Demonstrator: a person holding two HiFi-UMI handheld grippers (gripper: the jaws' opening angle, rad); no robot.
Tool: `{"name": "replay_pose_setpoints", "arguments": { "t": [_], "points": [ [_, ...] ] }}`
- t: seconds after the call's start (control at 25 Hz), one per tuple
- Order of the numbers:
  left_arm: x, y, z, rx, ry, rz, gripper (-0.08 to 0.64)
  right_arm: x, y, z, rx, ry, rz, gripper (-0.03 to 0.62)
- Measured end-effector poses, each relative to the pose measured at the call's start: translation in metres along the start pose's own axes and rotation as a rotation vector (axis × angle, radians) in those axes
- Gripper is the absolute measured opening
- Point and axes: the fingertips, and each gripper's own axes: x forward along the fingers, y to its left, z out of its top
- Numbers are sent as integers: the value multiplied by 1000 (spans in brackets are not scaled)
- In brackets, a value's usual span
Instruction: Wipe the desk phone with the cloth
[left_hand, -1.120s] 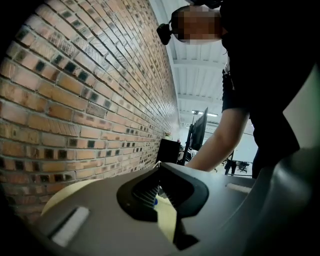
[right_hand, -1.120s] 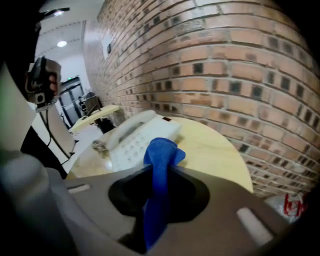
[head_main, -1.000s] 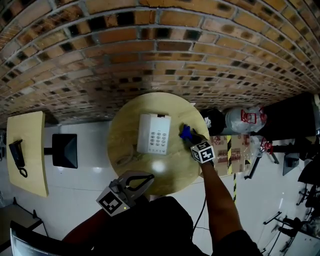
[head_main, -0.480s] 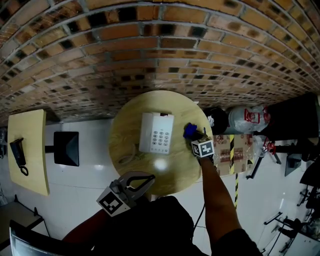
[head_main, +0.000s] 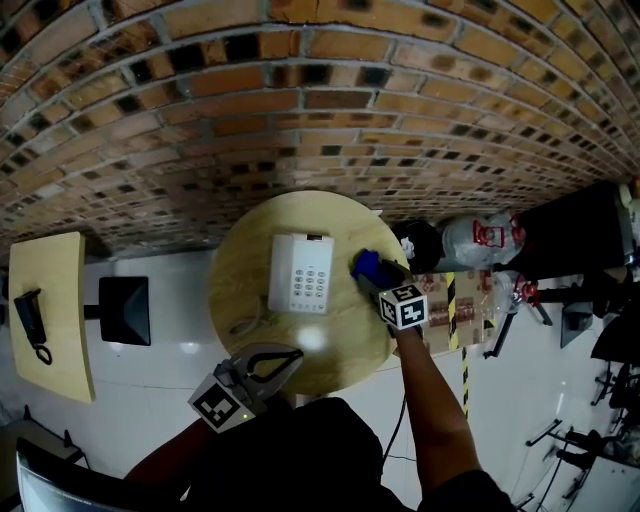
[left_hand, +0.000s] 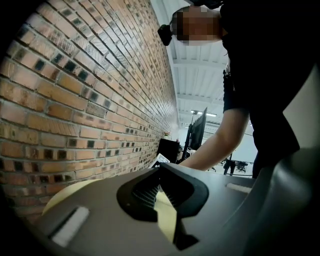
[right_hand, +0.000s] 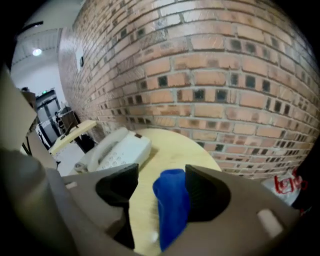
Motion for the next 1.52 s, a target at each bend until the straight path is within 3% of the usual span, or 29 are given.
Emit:
{"name": "replay_pose_setpoints", "arguments": {
  "t": [0.12,0.24,0.32,0.52,0.64,0.92,1.2,1.52],
  "points": [
    [3,-2,11,13,-22,-7,-8,-41,31,44,-24,-166,50,281],
    [3,-10,28,113,-54,-36,-8,-95,76,85,-63,-344,117,272],
    [0,-14,34,66,-57,-14,-7,-131,107,109,-83,-451,167,247],
    [-7,-41,53,76,-96,21,-8,-210,175,137,-140,-606,286,60],
    [-12,-68,56,95,-101,37,-8,-248,211,130,-175,-636,365,2],
    [-27,-142,57,100,-112,96,-8,-327,273,90,-220,-650,503,2],
    [-44,-207,47,125,-120,143,-8,-374,314,49,-229,-653,565,2],
    [-65,-242,42,137,-150,193,-8,-397,345,26,-271,-653,579,2]
  ]
}}
